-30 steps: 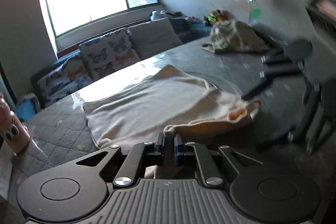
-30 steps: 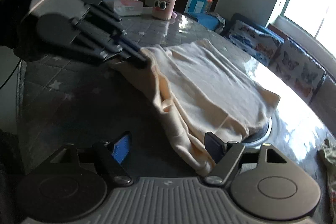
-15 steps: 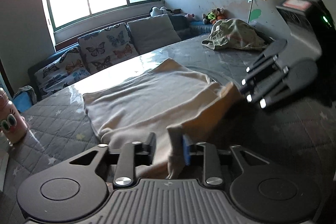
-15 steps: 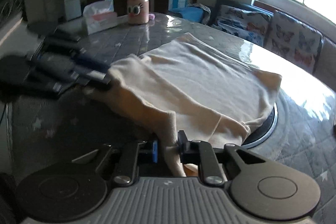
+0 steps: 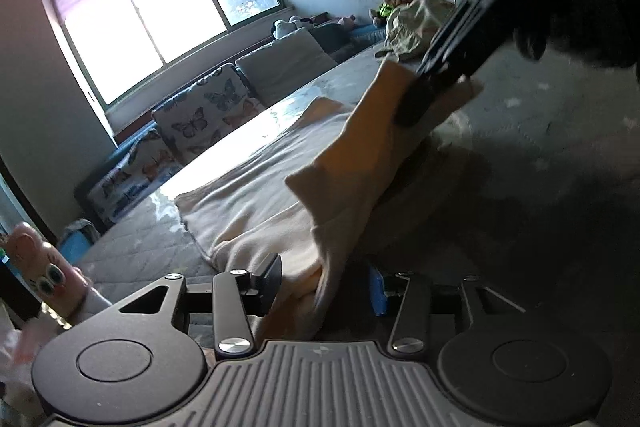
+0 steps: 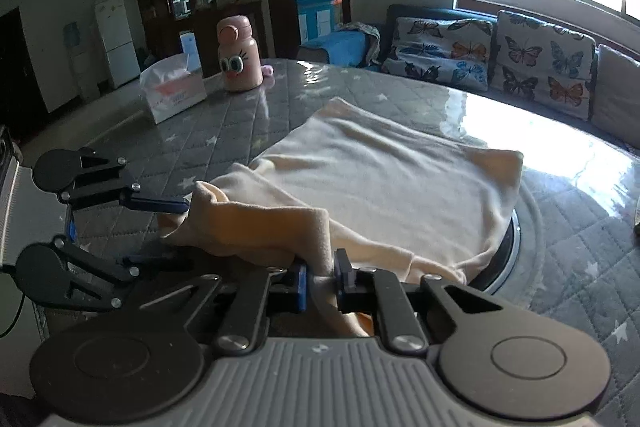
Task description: Fold clothes
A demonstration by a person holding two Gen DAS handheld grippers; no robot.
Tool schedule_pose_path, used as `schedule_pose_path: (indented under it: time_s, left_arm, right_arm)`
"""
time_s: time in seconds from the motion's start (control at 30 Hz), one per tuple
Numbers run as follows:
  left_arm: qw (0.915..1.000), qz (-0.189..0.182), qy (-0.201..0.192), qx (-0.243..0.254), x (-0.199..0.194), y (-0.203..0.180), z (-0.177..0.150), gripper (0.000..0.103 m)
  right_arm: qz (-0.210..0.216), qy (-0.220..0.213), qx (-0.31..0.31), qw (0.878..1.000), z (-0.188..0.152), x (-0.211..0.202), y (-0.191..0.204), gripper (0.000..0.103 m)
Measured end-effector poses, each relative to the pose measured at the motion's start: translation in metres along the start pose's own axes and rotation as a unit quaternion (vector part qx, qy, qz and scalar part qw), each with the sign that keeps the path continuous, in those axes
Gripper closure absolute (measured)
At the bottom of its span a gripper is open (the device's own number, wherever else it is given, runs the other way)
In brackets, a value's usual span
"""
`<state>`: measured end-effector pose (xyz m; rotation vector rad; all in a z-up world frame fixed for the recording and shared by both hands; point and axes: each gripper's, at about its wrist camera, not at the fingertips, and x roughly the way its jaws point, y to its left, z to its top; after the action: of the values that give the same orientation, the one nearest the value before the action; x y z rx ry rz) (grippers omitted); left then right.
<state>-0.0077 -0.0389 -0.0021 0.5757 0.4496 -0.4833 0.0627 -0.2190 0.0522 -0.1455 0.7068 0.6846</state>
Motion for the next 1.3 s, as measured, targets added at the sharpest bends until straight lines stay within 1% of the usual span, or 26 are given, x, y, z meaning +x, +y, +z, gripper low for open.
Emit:
schedule_pose_path:
  time_s: [0.03, 0.1, 0.13, 0.2, 0.3, 0.43, 0.63, 0.7, 0.83, 0.97, 1.07, 1.2, 1.3]
  left_arm:
    - [1.0, 0.005, 0.002, 0.005, 0.002, 0.0, -0.001, 0.068]
    - [0.9999, 0.008, 0.004, 0.011, 0.003, 0.001, -0.003, 0.077]
    - [0.9999, 0.008, 0.004, 0.013, 0.002, 0.002, -0.003, 0.083]
    - [0.9998, 0.008, 0.004, 0.016, 0.001, 0.003, -0.003, 0.087]
    - [1.0, 0.005, -0.001, 0.004, -0.006, 0.007, 0.0, 0.089]
    - [0.9995, -0.012, -0.006, -0.027, -0.029, 0.011, 0.005, 0.09]
    - [0.9958, -0.04, -0.017, -0.08, -0.095, 0.015, 0.007, 0.09]
    - [0.9946, -0.048, -0.021, -0.09, -0.116, 0.013, 0.007, 0.09]
    - [0.9939, -0.051, -0.022, -0.095, -0.136, 0.009, 0.01, 0.09]
    - [0.9934, -0.039, -0.022, -0.106, -0.122, 0.019, 0.016, 0.091]
    - [0.9926, -0.028, -0.029, -0.114, -0.105, 0.033, 0.023, 0.091]
    - [0.9913, -0.014, -0.026, -0.128, -0.069, 0.058, 0.036, 0.093]
    - [0.9913, -0.004, -0.014, -0.131, -0.039, 0.073, 0.042, 0.093]
  right_arm:
    - [0.0, -0.002, 0.0, 1.0, -0.001, -0.001, 0.001, 0.092]
    - [-0.001, -0.007, 0.0, 1.0, -0.002, -0.003, 0.002, 0.092]
    - [-0.002, -0.009, 0.0, 1.0, -0.003, -0.005, 0.003, 0.092]
    - [-0.003, -0.014, 0.001, 1.0, -0.004, -0.007, 0.005, 0.092]
    - [-0.004, -0.021, 0.001, 1.0, -0.006, -0.01, 0.007, 0.093]
    - [0.0, -0.03, -0.005, 1.0, -0.008, -0.025, 0.015, 0.093]
    - [0.029, -0.034, -0.025, 0.999, -0.021, -0.071, 0.041, 0.093]
    - [0.04, -0.033, -0.028, 0.998, -0.027, -0.085, 0.05, 0.093]
    - [0.051, -0.026, -0.032, 0.998, -0.032, -0.099, 0.064, 0.093]
    - [0.047, -0.024, -0.029, 0.998, -0.022, -0.094, 0.06, 0.093]
    - [0.042, -0.023, -0.019, 0.999, -0.006, -0.082, 0.047, 0.093]
    - [0.035, -0.017, -0.003, 0.999, 0.019, -0.056, 0.026, 0.093]
    - [0.027, -0.008, 0.006, 1.0, 0.035, -0.032, 0.01, 0.093]
